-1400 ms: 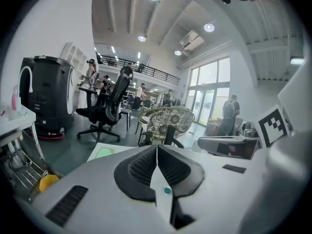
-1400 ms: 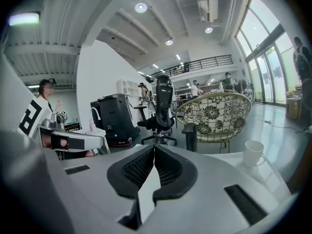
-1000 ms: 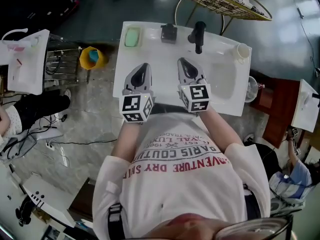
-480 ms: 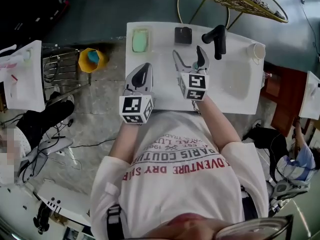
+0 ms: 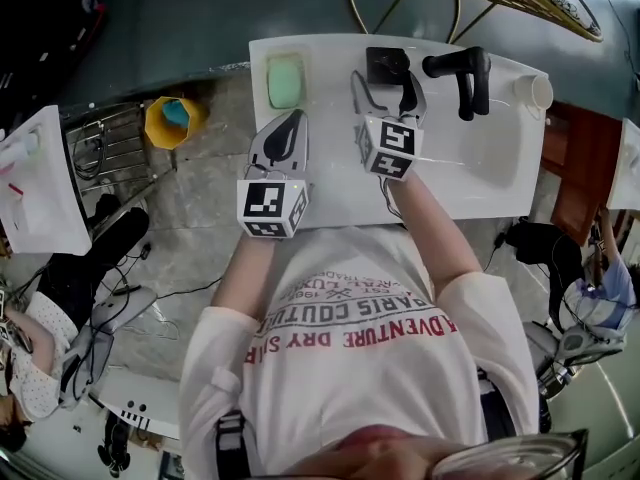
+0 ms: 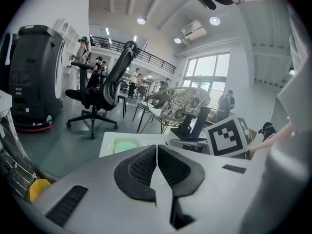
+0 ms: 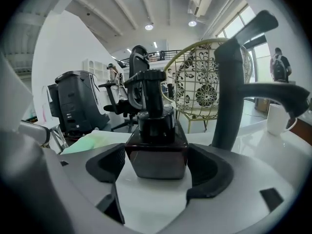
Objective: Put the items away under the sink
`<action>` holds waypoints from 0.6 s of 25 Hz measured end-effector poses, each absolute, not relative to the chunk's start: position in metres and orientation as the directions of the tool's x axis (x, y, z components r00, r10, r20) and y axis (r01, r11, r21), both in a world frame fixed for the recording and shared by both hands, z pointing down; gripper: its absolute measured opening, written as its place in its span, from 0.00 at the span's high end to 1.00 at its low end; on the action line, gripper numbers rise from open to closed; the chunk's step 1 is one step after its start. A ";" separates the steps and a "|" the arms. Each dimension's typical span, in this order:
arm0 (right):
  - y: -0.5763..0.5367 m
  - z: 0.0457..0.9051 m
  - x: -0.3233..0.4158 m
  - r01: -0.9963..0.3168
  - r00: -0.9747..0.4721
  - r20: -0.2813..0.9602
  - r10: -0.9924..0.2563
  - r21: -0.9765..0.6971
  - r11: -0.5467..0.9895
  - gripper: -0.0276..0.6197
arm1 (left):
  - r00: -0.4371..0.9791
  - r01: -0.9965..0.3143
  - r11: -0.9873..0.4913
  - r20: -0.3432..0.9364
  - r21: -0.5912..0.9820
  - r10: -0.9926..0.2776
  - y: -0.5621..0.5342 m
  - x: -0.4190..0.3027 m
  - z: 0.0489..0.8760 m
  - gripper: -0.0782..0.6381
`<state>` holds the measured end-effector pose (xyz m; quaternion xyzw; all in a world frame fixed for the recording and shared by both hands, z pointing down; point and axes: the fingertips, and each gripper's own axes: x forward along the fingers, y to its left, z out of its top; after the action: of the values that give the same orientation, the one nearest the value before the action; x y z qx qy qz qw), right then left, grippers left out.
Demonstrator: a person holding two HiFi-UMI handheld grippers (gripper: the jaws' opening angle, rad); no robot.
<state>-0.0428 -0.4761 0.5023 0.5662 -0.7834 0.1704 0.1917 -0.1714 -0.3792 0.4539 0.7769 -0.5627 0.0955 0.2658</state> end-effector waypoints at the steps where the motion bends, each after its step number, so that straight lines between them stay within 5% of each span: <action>1: -0.479 0.504 -0.044 -0.956 -0.272 0.494 -0.826 -0.040 0.291 0.37 | 0.354 -0.922 -0.229 0.444 0.312 -0.823 -0.381 -0.172 0.456 0.85; 15: -0.513 0.521 -0.037 -0.985 -0.133 0.460 -0.878 0.039 0.169 0.37 | 0.360 -0.919 -0.220 0.470 0.328 -0.806 -0.389 -0.192 0.480 0.85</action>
<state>-0.0370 -0.5128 0.5208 0.6295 -0.7398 0.1382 0.1932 -0.1917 -0.3889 0.4796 0.7745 -0.5567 0.0999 0.2833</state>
